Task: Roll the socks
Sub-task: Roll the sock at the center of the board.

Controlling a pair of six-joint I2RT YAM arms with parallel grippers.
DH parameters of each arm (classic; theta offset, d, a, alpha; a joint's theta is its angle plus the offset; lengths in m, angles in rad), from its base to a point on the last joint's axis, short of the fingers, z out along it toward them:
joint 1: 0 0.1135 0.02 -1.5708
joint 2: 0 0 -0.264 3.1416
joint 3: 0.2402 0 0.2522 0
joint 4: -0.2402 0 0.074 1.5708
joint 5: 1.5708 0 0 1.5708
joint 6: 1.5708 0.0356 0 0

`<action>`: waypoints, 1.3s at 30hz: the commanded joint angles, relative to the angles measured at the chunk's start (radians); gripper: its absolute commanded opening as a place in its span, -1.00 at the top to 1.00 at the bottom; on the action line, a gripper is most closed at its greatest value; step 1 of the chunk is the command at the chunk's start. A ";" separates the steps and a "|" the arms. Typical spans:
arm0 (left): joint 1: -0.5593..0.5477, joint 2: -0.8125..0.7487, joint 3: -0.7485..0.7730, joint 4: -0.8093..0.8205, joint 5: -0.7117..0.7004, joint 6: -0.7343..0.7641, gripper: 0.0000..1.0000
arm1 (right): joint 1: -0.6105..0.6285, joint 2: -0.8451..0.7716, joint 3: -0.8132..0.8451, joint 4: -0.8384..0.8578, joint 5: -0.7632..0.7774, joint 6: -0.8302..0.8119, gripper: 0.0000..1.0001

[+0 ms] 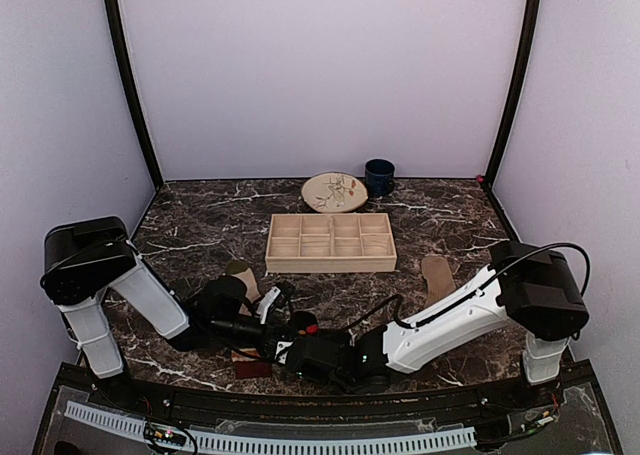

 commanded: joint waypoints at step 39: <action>-0.024 -0.265 -0.204 0.029 -0.260 0.036 0.29 | -0.123 0.042 0.122 -0.251 -0.390 0.089 1.00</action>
